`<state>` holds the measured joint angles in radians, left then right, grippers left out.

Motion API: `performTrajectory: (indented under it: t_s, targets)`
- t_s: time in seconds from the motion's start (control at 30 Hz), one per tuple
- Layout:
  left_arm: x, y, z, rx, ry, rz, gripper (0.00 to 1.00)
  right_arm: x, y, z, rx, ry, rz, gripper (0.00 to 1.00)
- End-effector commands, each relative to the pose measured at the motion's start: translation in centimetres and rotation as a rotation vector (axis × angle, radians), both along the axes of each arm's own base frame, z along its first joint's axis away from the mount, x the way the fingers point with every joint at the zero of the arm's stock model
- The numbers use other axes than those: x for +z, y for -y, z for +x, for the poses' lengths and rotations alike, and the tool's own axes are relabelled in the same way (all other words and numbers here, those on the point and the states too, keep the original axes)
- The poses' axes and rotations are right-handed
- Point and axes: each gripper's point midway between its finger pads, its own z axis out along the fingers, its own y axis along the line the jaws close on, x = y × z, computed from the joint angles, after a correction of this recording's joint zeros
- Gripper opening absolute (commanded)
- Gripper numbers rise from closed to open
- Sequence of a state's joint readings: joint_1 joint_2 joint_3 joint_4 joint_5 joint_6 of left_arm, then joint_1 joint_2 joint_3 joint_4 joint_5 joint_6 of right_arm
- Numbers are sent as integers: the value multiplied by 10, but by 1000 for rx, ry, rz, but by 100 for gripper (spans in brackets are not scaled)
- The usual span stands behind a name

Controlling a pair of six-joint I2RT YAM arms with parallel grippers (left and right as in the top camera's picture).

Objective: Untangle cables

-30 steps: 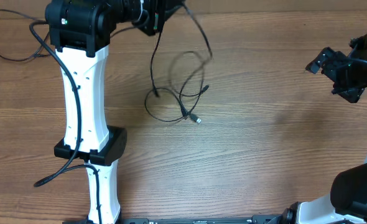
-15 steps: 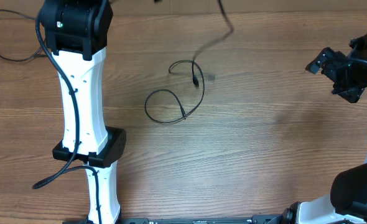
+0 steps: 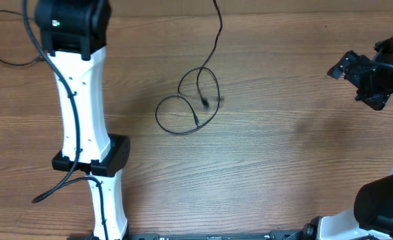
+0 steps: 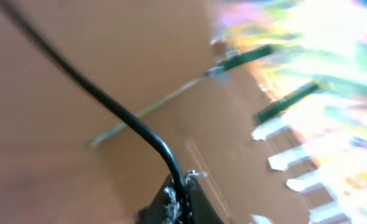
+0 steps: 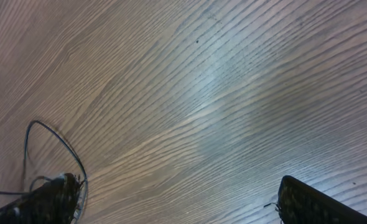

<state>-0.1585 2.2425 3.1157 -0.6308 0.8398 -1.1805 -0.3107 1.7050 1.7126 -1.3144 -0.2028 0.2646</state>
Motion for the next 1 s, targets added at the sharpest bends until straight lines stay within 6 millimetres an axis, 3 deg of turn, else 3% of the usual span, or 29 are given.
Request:
performTrajectory:
  t_s: [0.0, 0.1, 0.17, 0.37, 0.43, 0.5, 0.67, 0.77, 0.83, 0.97]
  targets:
    - [25, -5, -25, -129, -27, -88, 4, 0, 0, 1, 4, 4, -2, 100]
    - [26, -12, -26, -134, -27, -85, 4, 0, 0, 1, 5, 4, -2, 100]
    - [16, -20, -20, -118, -69, -71, 4, 0, 0, 1, 4, 4, -2, 100]
    - [-50, -56, 21, 106, -352, -26, 4, 0, 0, 1, 4, 4, -2, 100]
    - [-66, -53, 14, 65, -461, -27, 4, 0, 0, 1, 4, 4, -2, 100]
    - [-58, -41, -3, -58, -436, -18, 4, 0, 0, 1, 4, 4, -2, 100]
    - [-34, -30, -30, -218, -122, 93, 4, 0, 0, 1, 4, 4, -2, 100]
    - [-33, -26, -43, -282, 35, 167, 4, 0, 0, 1, 4, 4, -2, 100]
    - [-44, -24, -49, -320, 43, 196, 4, 0, 0, 1, 4, 4, -2, 100]
    - [-99, -28, -46, -265, -156, 267, 4, 0, 0, 1, 4, 4, -2, 100]
